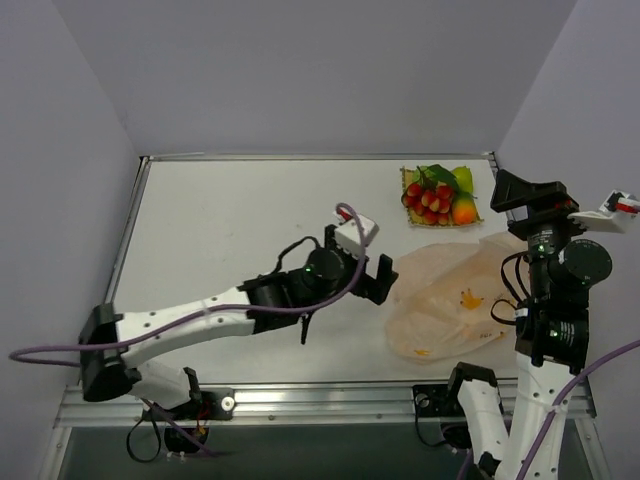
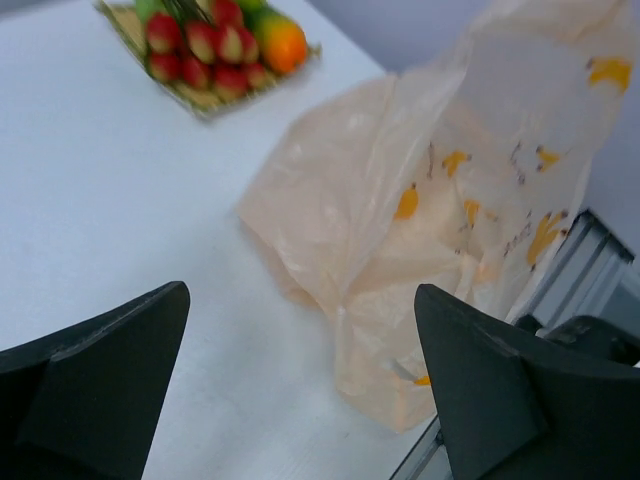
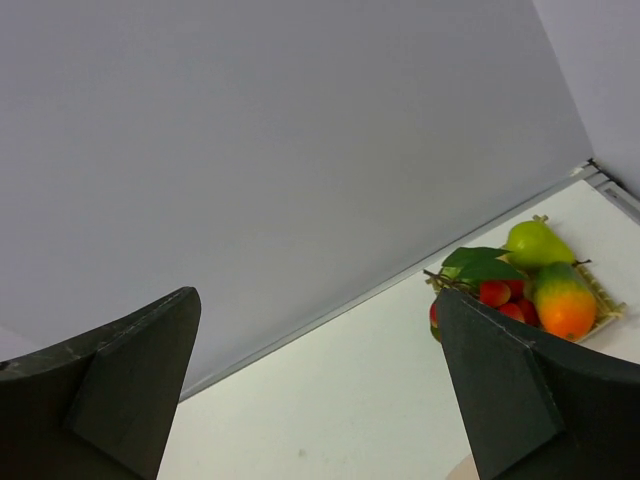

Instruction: Take the fake fruits out of the plastic bag

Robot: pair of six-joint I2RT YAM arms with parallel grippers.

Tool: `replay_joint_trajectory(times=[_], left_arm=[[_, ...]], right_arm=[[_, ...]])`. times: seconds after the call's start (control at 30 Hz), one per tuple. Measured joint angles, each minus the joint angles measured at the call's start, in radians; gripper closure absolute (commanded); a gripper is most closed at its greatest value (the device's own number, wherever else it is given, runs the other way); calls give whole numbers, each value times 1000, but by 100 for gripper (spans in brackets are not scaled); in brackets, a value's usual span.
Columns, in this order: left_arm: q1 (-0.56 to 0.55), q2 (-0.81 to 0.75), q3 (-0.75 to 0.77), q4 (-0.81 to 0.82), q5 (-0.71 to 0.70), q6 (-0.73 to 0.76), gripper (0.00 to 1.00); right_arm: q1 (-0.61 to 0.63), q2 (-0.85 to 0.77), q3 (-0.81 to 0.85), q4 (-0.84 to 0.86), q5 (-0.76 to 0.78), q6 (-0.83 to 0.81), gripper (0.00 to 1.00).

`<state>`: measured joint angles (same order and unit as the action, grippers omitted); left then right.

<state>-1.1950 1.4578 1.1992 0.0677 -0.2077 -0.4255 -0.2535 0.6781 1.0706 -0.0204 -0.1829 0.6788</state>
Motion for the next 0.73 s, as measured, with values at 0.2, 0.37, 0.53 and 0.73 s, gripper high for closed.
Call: replay_joint_trajectory(times=[0.2, 0.37, 0.53, 0.73], left_arm=[[0, -383, 4, -201, -202, 49, 6], [1, -674, -64, -427, -353, 39, 6], [3, -944, -173, -620, -445, 1, 6], [5, -1044, -224, -687, -504, -13, 6]], right_arm=[[17, -53, 1, -2, -96, 1, 0], [49, -121, -68, 0, -166, -16, 0], [66, -177, -173, -35, -185, -36, 0], [66, -152, -211, -60, -185, -40, 0]])
